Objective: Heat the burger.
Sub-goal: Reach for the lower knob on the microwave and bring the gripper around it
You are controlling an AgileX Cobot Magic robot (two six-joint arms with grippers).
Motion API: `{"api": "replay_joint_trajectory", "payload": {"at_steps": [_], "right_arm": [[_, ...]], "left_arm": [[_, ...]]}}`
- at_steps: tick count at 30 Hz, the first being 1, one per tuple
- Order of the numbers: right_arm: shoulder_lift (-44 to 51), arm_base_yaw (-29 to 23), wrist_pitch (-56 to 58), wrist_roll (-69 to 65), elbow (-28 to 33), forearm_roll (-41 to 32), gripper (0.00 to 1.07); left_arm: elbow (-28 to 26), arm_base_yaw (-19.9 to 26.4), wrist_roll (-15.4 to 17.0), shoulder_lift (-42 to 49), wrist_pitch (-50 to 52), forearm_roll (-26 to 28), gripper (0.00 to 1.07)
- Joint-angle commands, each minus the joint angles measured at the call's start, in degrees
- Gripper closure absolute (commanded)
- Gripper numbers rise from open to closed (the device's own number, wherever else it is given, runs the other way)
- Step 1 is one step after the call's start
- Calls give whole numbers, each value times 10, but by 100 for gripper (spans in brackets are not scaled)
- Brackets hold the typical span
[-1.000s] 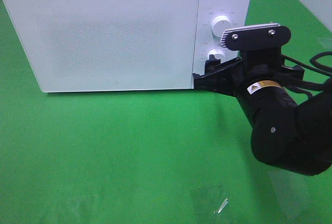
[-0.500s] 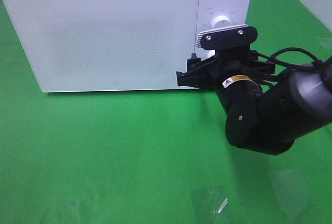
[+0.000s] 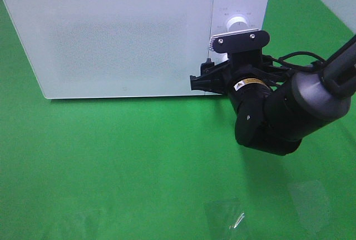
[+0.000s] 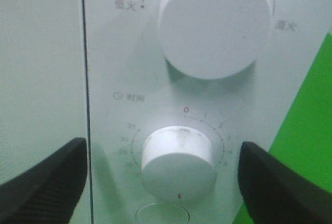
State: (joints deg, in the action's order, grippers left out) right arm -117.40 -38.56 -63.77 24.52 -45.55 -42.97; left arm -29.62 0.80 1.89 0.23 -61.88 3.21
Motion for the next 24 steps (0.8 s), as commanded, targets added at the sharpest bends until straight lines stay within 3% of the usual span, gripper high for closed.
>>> {"api": "replay_joint_trajectory", "payload": {"at_steps": [1, 9, 18, 19, 20, 22, 23, 24], "right_arm": [[1, 7, -1, -6, -9, 9, 31], [-9, 12, 1, -6, -23, 10, 32], [-14, 12, 0, -8, -23, 6, 44], [-14, 12, 7, -15, -23, 6, 51], [-14, 12, 7, -15, -23, 6, 51], [-14, 12, 13, -18, -23, 6, 70], [-14, 12, 13, -18, -23, 6, 70], [-14, 12, 13, -18, -23, 6, 83]], "left_arm": [[-1, 1, -2, 10, 8, 1, 6], [-1, 1, -2, 10, 8, 1, 6], [-1, 1, -2, 10, 8, 1, 6], [-1, 1, -2, 10, 8, 1, 6], [-1, 1, -2, 10, 8, 1, 6], [-1, 1, -2, 10, 8, 1, 6], [-1, 1, -2, 10, 8, 1, 6], [-1, 1, -2, 10, 8, 1, 6]]}}
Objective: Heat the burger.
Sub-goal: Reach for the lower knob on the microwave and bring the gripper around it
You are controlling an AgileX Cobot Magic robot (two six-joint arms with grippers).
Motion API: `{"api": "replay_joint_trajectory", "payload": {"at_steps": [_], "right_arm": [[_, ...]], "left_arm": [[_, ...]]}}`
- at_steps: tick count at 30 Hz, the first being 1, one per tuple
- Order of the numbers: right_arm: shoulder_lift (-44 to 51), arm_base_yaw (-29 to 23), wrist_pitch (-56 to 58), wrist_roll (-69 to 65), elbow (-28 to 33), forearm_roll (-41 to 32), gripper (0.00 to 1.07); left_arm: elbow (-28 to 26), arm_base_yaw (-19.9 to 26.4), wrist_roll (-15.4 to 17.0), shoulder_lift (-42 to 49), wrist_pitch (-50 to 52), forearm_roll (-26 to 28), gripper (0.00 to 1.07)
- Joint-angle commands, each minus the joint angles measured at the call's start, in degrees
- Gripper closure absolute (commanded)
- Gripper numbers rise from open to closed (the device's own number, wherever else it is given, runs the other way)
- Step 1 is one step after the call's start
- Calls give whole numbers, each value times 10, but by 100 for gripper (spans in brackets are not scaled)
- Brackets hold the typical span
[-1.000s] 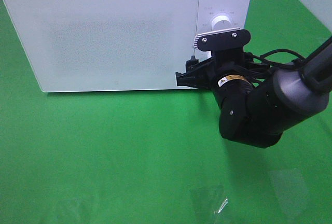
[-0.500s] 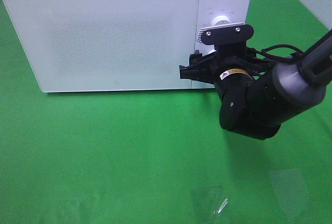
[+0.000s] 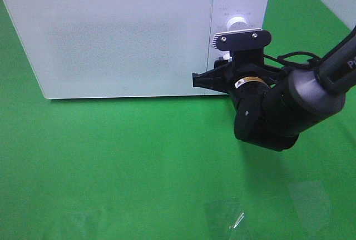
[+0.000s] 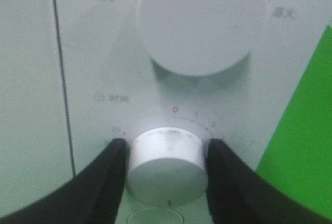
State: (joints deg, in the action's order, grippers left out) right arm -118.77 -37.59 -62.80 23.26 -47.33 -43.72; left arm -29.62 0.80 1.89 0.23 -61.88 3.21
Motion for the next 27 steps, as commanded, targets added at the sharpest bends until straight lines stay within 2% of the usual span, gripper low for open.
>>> {"api": "replay_joint_trajectory", "payload": {"at_steps": [1, 2, 3, 4, 5, 6, 14, 16, 17, 18, 19, 20, 21, 22, 23, 24, 25, 26, 27], "right_arm": [[-1, 2, 3, -6, -6, 13, 83], [-1, 2, 3, -6, -6, 13, 93], [-1, 2, 3, -6, -6, 13, 93], [-1, 2, 3, -7, -6, 14, 102], [-1, 2, 3, -7, -6, 14, 102], [-1, 2, 1, -11, -6, 16, 107], [-1, 2, -33, -89, -6, 35, 107], [-1, 2, -45, -178, -6, 70, 107], [-1, 2, -45, -178, -6, 70, 107], [-1, 2, -55, -262, -6, 89, 107], [-1, 2, -55, -262, -6, 89, 107], [-1, 2, -58, -354, -6, 107, 107], [-1, 2, -58, -354, -6, 107, 107], [-1, 2, -58, -453, -6, 122, 107], [-1, 2, -58, -453, -6, 122, 107], [-1, 2, -58, -547, -6, 132, 107], [-1, 2, -58, -547, -6, 132, 107], [-1, 2, -58, -633, -6, 139, 107], [-1, 2, -58, -633, -6, 139, 107]], "left_arm": [[-1, 1, -2, 10, 8, 1, 6], [-1, 1, -2, 10, 8, 1, 6], [-1, 1, -2, 10, 8, 1, 6], [-1, 1, -2, 10, 8, 1, 6], [-1, 1, -2, 10, 8, 1, 6], [-1, 1, -2, 10, 8, 1, 6], [-1, 1, -2, 10, 8, 1, 6], [-1, 1, -2, 10, 8, 1, 6], [-1, 1, -2, 10, 8, 1, 6], [-1, 1, -2, 10, 8, 1, 6], [-1, 1, -2, 10, 8, 1, 6], [-1, 1, -2, 10, 8, 1, 6], [-1, 1, -2, 10, 8, 1, 6], [-1, 1, -2, 10, 8, 1, 6], [-1, 1, -2, 10, 8, 1, 6], [-1, 1, -2, 10, 8, 1, 6], [-1, 1, -2, 10, 8, 1, 6], [-1, 1, -2, 10, 8, 1, 6], [-1, 1, -2, 10, 8, 1, 6]]}}
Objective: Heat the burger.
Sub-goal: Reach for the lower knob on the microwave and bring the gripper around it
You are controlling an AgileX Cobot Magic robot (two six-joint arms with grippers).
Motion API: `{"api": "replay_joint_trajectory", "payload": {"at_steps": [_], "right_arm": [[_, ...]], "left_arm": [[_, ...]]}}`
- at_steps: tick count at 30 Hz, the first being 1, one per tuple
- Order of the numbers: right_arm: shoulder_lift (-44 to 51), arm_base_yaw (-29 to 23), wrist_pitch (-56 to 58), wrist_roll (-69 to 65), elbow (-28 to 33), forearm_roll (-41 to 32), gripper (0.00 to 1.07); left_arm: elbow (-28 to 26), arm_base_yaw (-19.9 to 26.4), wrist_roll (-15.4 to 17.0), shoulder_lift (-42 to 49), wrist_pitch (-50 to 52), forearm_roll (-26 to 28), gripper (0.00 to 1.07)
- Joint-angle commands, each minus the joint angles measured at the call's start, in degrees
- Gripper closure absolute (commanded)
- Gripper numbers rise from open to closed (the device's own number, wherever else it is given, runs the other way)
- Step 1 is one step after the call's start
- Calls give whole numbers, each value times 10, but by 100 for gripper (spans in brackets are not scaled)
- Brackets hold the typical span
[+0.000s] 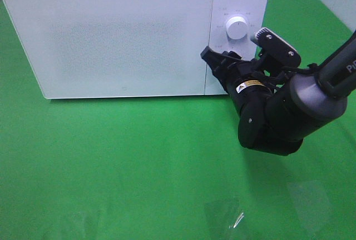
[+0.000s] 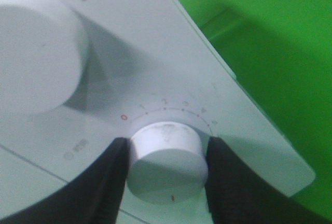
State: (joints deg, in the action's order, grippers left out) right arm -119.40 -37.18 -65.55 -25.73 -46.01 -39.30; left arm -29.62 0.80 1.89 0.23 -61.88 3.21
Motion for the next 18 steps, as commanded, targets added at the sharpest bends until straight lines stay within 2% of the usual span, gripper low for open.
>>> {"api": "replay_joint_trajectory", "payload": {"at_steps": [1, 7, 10, 18], "right_arm": [[6, -2, -30, -214, -19, 103, 107], [6, -2, -52, -363, -19, 108, 107], [6, -2, -94, -497, -19, 122, 107], [6, -2, -139, -535, -19, 125, 107]], "left_arm": [[-1, 1, -2, 10, 8, 1, 6], [-1, 1, -2, 10, 8, 1, 6], [-1, 1, -2, 10, 8, 1, 6], [-1, 1, -2, 10, 8, 1, 6]]}}
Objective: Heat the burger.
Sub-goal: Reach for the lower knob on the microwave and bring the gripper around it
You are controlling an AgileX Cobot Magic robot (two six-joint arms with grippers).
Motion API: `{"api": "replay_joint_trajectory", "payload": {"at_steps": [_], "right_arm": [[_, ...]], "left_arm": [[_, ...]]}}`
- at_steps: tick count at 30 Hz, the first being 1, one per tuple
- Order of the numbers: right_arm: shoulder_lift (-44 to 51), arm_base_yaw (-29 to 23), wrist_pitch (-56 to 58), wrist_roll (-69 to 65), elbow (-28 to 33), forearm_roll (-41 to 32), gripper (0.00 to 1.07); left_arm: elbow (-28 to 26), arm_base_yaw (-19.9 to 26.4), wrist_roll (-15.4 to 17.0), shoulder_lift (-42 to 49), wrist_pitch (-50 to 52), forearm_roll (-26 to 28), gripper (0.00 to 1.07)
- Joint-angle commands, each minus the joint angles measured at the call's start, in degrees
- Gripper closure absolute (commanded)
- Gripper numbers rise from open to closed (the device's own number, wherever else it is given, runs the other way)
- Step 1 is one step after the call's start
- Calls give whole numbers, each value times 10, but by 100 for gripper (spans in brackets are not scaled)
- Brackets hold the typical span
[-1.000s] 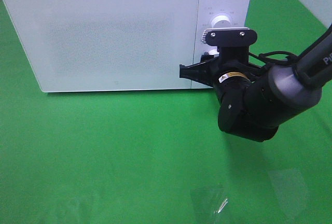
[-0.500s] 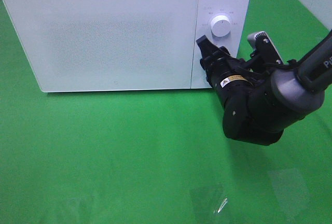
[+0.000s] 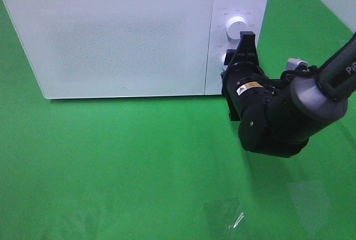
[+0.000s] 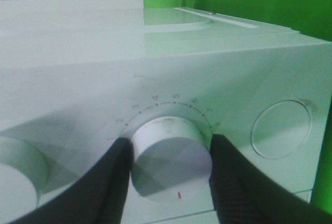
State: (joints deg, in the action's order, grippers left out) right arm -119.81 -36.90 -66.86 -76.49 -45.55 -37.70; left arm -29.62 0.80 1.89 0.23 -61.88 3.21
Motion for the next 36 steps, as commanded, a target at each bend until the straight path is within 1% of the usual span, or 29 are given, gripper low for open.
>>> {"api": "replay_joint_trajectory", "payload": {"at_steps": [1, 9, 15, 17, 18, 19, 22, 23, 24, 25, 28, 30, 31, 32, 36], "right_arm": [[10, -5, -126, -28, -23, 113, 107], [10, -5, -138, 5, -23, 115, 107], [10, -5, -152, 44, -23, 100, 106], [10, -5, -152, 52, -23, 89, 102], [10, -5, -152, 52, -23, 89, 102], [10, -5, -152, 53, -23, 80, 99], [10, -5, -152, 56, -23, 77, 97], [11, -5, -152, 74, -22, 70, 91], [11, -5, -152, 74, -22, 70, 91], [11, -5, -152, 87, -22, 70, 86], [11, -5, -152, 93, -22, 70, 84], [11, -5, -151, 99, -22, 66, 72], [11, -5, -151, 99, -22, 66, 72], [11, -5, -151, 99, -22, 57, 67], [11, -5, -150, 103, -22, 49, 64]], "left_arm": [[-1, 1, -2, 10, 8, 1, 6], [-1, 1, -2, 10, 8, 1, 6], [-1, 1, -2, 10, 8, 1, 6], [-1, 1, -2, 10, 8, 1, 6], [-1, 1, -2, 10, 8, 1, 6], [-1, 1, -2, 10, 8, 1, 6], [-1, 1, -2, 10, 8, 1, 6], [-1, 1, -2, 10, 8, 1, 6], [-1, 1, -2, 10, 8, 1, 6], [-1, 1, -2, 10, 8, 1, 6], [-1, 1, -2, 10, 8, 1, 6], [-1, 1, -2, 10, 8, 1, 6], [-1, 1, -2, 10, 8, 1, 6], [-1, 1, -2, 10, 8, 1, 6], [-1, 1, -2, 10, 8, 1, 6]]}}
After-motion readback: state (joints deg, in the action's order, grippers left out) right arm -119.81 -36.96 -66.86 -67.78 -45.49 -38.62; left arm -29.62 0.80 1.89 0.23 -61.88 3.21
